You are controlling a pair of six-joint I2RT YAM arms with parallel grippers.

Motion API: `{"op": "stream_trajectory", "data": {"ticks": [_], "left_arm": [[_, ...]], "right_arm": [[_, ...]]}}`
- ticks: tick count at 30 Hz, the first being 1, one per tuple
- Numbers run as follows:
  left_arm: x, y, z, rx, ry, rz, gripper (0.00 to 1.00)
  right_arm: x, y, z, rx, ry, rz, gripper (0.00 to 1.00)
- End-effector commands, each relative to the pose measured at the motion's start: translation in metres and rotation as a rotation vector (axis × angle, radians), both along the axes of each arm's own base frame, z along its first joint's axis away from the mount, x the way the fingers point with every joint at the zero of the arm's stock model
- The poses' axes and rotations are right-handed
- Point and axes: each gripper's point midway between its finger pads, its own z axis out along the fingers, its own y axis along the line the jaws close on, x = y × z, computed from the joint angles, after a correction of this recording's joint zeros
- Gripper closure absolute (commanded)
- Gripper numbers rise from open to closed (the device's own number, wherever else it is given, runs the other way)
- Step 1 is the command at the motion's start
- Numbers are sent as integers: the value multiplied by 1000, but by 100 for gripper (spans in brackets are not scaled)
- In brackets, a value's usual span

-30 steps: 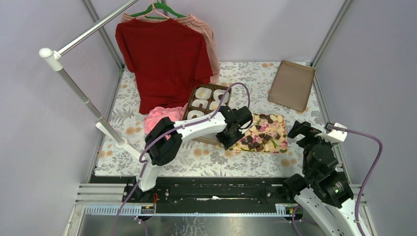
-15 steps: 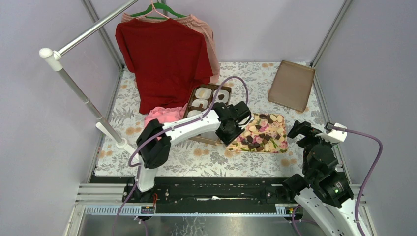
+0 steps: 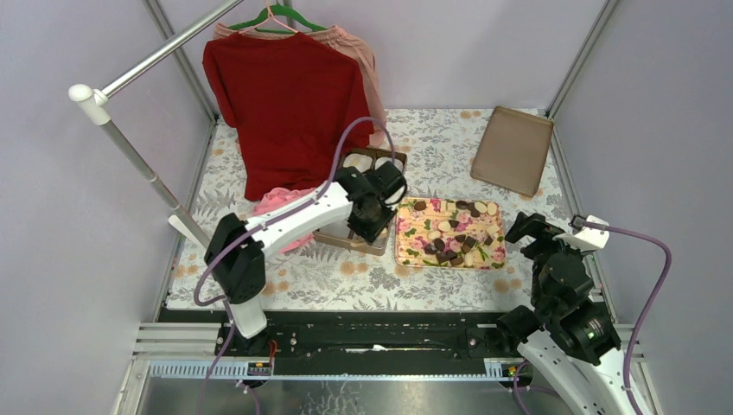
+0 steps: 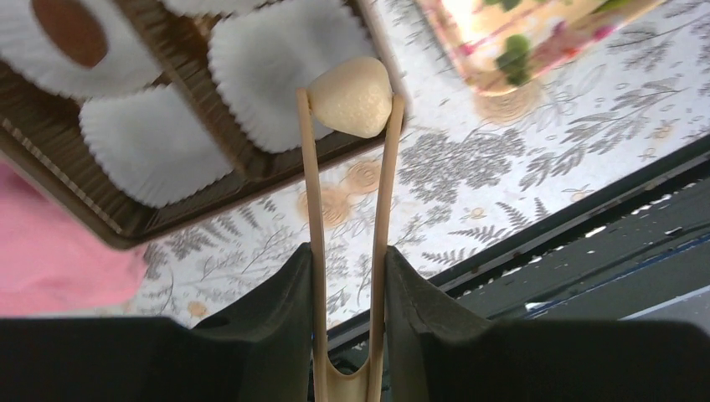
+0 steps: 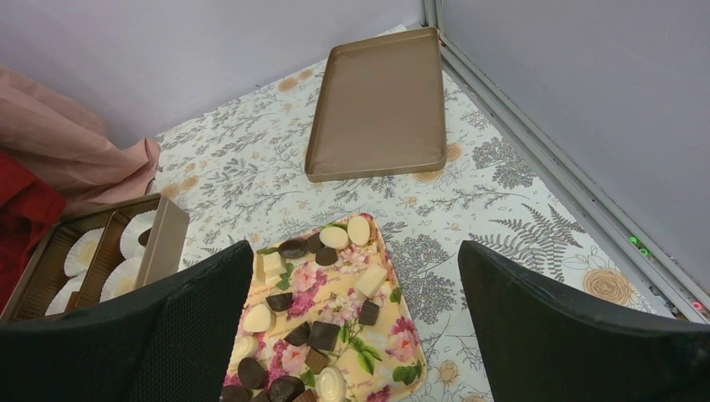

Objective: Pack the chocolate

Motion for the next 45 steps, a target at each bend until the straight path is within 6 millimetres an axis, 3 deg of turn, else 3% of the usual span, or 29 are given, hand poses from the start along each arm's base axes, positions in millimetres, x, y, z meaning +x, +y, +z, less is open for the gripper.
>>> {"op": "stream_trajectory", "data": {"ticks": [1,8,19,32,45], "left_arm": [[1,37,13,34,-7,92,68],[10,77,15,58,10,196,68],[33,110,5,127,61,298,68],[47,119,-13,186,139,325,68],[45,119,-29,217,195,328,67]], "right_arm": [[3,0,4,-5,-7,-9,0],[5,1,3,-13,0,-13,0],[6,-2,1,-24,0,-27,0],[13,6,-7,-59,41,1,0],[14,8,-7,-62,38,16,0]]}}
